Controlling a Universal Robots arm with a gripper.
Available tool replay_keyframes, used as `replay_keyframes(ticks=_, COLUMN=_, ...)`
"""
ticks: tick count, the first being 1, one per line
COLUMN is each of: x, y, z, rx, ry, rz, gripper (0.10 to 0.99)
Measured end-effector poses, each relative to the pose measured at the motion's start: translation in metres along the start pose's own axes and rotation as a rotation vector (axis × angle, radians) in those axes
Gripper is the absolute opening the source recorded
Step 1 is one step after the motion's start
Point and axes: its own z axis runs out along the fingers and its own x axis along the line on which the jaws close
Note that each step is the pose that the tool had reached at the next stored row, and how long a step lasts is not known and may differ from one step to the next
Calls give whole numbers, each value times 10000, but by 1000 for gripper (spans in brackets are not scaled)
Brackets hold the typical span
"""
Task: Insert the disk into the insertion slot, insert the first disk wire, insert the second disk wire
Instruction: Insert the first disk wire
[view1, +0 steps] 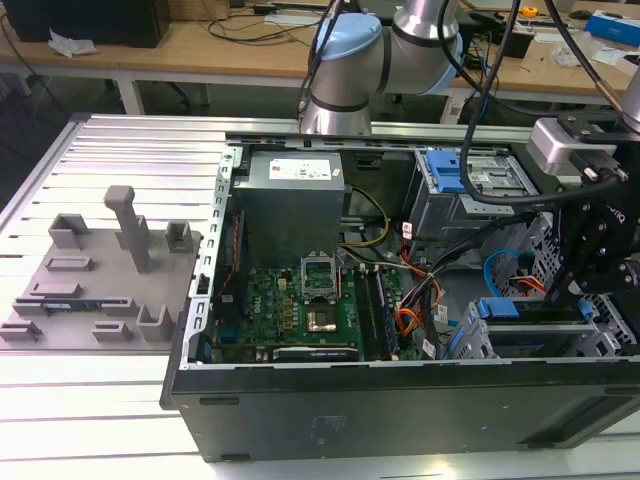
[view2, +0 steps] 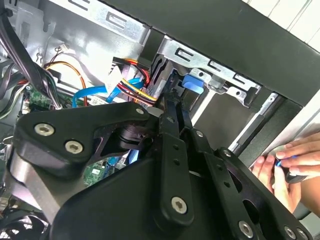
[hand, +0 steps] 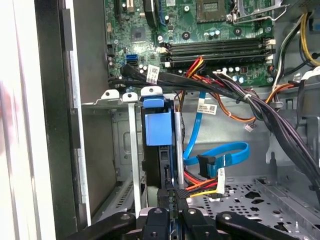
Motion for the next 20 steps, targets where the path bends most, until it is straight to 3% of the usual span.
replay_keyframes(ticks=2, x=1, y=-2, z=-60, rx=5, ry=33, rz=-2, gripper=165)
replay_keyframes(ticks=9, x=3, y=-3, z=-74, rx=4, ry=27, rz=-2, gripper=165)
replay_keyframes(ticks=13, x=57, y=-7, z=-70, rx=-23, ry=-626, rz=16, gripper=165)
replay_keyframes(ticks=20, x=83, y=-8, z=-68, rx=-23, ry=-636, rz=18, gripper=165)
